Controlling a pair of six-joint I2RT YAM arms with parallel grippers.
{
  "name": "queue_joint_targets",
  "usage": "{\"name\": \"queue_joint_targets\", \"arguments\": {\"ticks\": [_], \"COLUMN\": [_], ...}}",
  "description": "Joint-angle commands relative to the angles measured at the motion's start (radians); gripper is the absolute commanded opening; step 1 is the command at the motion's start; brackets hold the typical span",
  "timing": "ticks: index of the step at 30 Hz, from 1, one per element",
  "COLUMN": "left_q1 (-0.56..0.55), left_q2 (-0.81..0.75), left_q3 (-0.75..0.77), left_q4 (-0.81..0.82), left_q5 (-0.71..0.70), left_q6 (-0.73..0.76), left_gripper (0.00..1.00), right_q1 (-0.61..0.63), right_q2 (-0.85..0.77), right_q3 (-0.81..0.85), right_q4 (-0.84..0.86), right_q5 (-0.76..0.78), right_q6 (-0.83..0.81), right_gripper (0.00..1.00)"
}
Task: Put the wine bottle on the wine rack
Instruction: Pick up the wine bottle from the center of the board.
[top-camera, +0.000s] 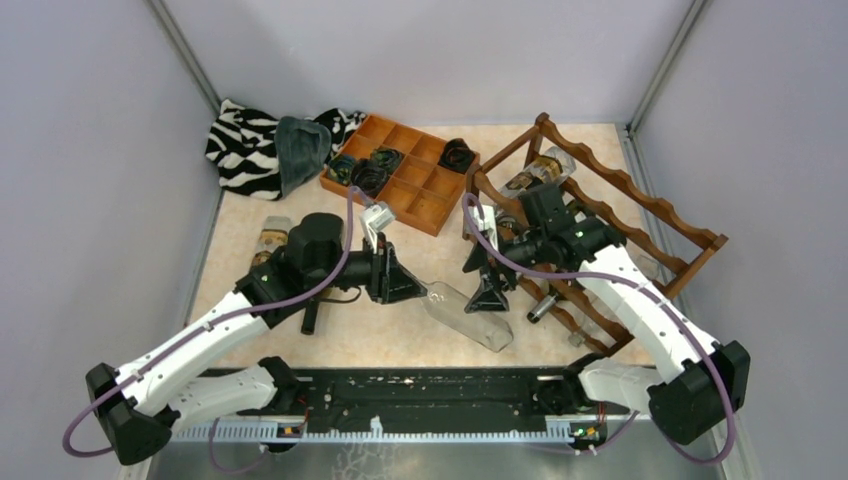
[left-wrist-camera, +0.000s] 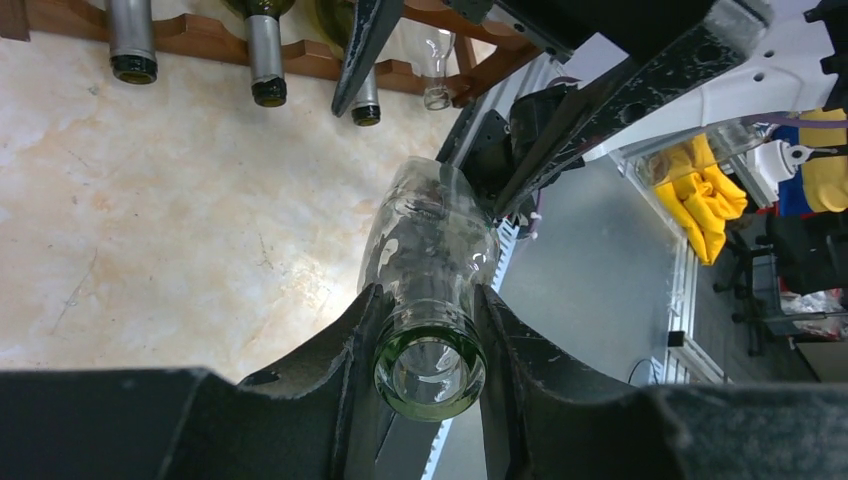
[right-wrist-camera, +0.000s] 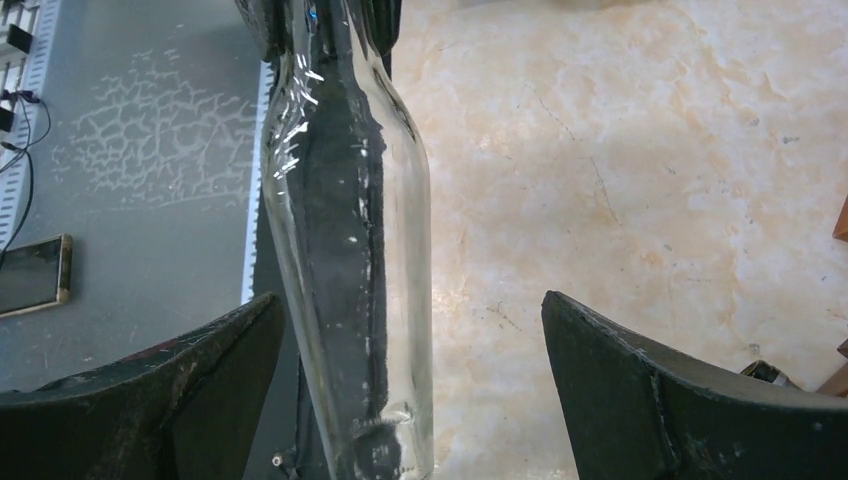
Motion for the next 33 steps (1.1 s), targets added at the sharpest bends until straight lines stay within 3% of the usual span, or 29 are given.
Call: {"name": "queue_joint_targets", "arguments": {"ticks": [1, 11, 15, 17, 19, 22, 28, 33], "left_q1": [0.025, 0.076, 0.089, 0.091, 0.092, 0.094, 0.099, 0.111], "left_q2": [-0.053, -0.103, -0.121, -0.125, -0.127, -0.135, -0.194, -0.253], "left_q3": [-0.023, -0.083, -0.121, -0.138, -0.154, -0.177, -0.232, -0.244], "left_q4": [0.202, 0.334, 0.376, 0.398, 0.419, 0.444, 0.412, 0.342], "left_q5": [0.087, 0.082, 0.079, 0.083, 0.085, 0.091, 0.109, 0.078], "left_q6": [-0.055, -0.125, -0.148, -0.158, -0.168, -0.176, -0.178, -0.147], "left_gripper": [0.0, 0.0, 0.0, 0.0, 0.0, 0.0, 0.52, 0.8], "right_q1": [0.049, 0.09, 0.095, 0.095, 0.096, 0.096, 0.075, 0.054], "right_q2": [0.012, -0.017, -0.044, -0.046, -0.044, -0.041, -0.081, -0.094], "right_q3": [0.017, -0.088, -0.113, -0.11, -0.101, -0.084, -0.083, -0.09], "right_q4": [0.042, 0.078, 0.1, 0.104, 0.105, 0.071, -0.003, -0.012], "right_q5": [-0.001, 0.034, 0.051, 0.064, 0.073, 0.074, 0.053, 0.023], "right_q6": [-0.008, -0.054, -0.059, -0.048, -0.039, -0.062, -0.138, -0.146], "right_gripper": [0.98, 0.98, 0.89, 0.71, 0.3, 0.02, 0.0, 0.0]}}
